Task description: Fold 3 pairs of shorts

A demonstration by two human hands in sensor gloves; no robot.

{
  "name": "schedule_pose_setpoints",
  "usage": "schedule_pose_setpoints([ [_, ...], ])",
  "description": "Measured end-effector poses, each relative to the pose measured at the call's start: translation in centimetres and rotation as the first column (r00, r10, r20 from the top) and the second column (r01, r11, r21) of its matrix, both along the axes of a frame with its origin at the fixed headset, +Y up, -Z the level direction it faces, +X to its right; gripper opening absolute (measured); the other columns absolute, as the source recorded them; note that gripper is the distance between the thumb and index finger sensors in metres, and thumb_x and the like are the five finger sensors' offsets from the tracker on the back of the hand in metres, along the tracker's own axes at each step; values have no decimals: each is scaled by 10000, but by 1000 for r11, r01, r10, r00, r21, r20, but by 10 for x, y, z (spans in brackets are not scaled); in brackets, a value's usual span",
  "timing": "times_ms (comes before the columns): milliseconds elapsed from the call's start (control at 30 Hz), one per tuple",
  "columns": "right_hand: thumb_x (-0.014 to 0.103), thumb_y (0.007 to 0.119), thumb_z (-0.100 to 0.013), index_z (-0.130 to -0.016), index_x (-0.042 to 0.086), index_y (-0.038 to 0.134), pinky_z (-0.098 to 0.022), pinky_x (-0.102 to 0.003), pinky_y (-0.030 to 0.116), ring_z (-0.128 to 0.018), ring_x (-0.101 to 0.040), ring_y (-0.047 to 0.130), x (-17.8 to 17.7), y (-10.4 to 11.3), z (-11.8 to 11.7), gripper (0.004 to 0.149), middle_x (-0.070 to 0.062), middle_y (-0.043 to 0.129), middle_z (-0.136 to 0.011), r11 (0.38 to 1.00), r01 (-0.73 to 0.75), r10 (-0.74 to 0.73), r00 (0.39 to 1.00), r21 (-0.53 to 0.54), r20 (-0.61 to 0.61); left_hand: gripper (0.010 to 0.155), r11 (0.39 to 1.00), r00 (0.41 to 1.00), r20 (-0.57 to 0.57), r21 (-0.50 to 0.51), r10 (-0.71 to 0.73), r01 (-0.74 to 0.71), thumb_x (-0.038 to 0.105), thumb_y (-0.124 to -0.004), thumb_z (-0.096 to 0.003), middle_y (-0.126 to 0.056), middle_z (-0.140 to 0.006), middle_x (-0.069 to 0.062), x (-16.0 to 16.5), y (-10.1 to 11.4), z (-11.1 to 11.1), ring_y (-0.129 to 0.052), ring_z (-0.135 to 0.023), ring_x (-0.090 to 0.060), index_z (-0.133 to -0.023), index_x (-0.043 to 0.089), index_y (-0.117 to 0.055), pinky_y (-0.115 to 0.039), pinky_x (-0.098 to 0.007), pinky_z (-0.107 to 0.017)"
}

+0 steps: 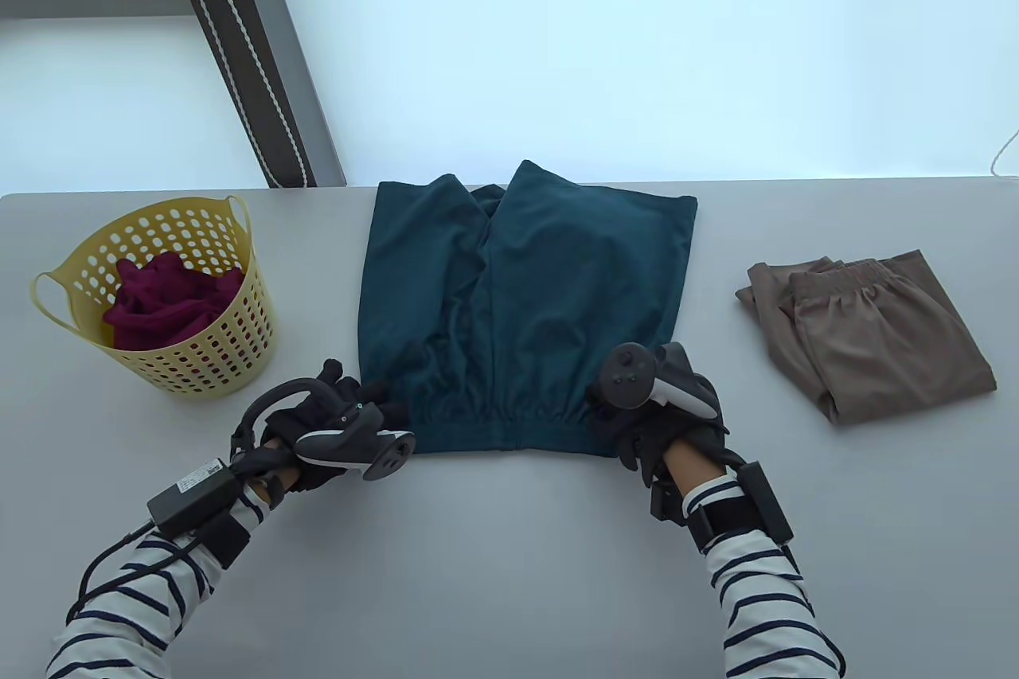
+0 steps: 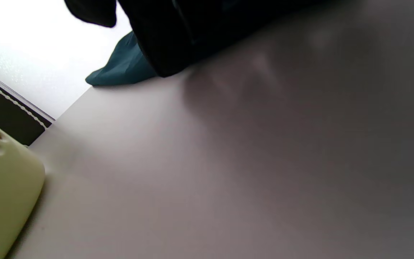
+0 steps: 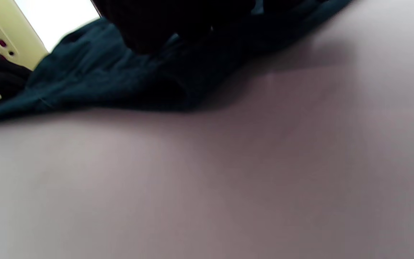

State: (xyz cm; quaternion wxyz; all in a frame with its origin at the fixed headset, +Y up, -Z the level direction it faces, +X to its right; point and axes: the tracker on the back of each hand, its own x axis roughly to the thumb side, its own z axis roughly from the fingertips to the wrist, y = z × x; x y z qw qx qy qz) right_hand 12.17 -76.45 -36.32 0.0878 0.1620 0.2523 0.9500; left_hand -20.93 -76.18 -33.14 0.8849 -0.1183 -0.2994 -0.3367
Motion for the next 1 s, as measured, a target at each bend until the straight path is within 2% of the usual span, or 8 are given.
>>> schedule_pose_setpoints([
  [33, 353, 612, -493, -988, 225, 374, -650, -576, 341, -942, -443, 250, -2, -4, 3, 565, -85, 261, -1052, 999, -40, 40, 999, 10, -21, 651, 999, 1000, 3, 26, 20, -20, 487, -431, -430, -573, -1169, -71, -1, 0, 5, -864, -961, -281, -1048, 309, -333, -595, -625, -745],
  [100, 367, 607, -485, -993, 229, 415, -658, -559, 403, -950, -432, 349, -3, -2, 13, 560, -100, 332, -1050, 993, -48, 55, 996, 108, -66, 650, 1000, 999, 29, 14, 26, -26, 495, -437, -437, -621, -1154, -79, -2, 1, 16, -880, -943, -286, -1052, 294, -376, -595, -637, -738],
  [367, 419, 697, -448, -984, 216, 501, -647, -528, 526, -919, -427, 452, -5, 4, 76, 606, -121, 421, -1010, 993, -57, 83, 960, 105, -266, 692, 1000, 980, 198, -14, -17, 20, 513, -438, -440, -610, -1145, -159, -8, 0, 93, -864, -932, -303, -1068, 234, -358, -605, -641, -731],
  [633, 424, 736, -436, -921, 226, 633, -621, -499, 602, -888, -381, 547, -3, 5, 106, 534, -92, 544, -963, 990, 9, 33, 958, 143, -284, 694, 999, 965, 260, -35, -9, 19, 520, -444, -441, -613, -1136, -176, -10, -1, 130, -859, -926, -311, -1067, 227, -371, -604, -643, -729],
  [767, 453, 712, -444, -886, 200, 715, -589, -502, 668, -856, -393, 647, -10, 14, 99, 509, -110, 638, -940, 991, 0, 39, 955, 132, -293, 675, 998, 965, 262, -59, 7, 9, 546, -411, -427, -662, -1125, -97, -8, 9, 123, -873, -930, -286, -1053, 293, -399, -586, -649, -741],
  [833, 478, 681, -453, -907, 137, 711, -587, -534, 657, -854, -445, 697, -17, 28, 86, 569, -179, 664, -957, 983, 20, 20, 976, 184, -215, 696, 989, 972, 192, 42, 134, -145, 559, -397, -416, -653, -1124, -91, -9, 23, 102, -860, -925, -287, -1057, 288, -392, -578, -652, -745],
  [933, 484, 637, -473, -952, 68, 643, -565, -567, 674, -842, -519, 690, -31, 44, 57, 635, -270, 619, -969, 957, 13, 13, 996, 290, -88, 855, 962, 976, 82, 167, 203, -215, 580, -333, -406, -506, -1175, -203, -10, 43, 63, -805, -961, -353, -1088, 117, -104, -569, -670, -740],
  [1000, 506, 589, -486, -967, 3, 598, -513, -569, 728, -777, -539, 785, -41, 50, 30, 696, -343, 664, -925, 971, -90, 76, 995, 222, 70, 923, 964, 979, -4, 175, 205, -201, 579, -290, -407, -494, -1180, -186, -9, 46, 41, -804, -973, -372, -1033, -26, 19, -564, -680, -738],
])
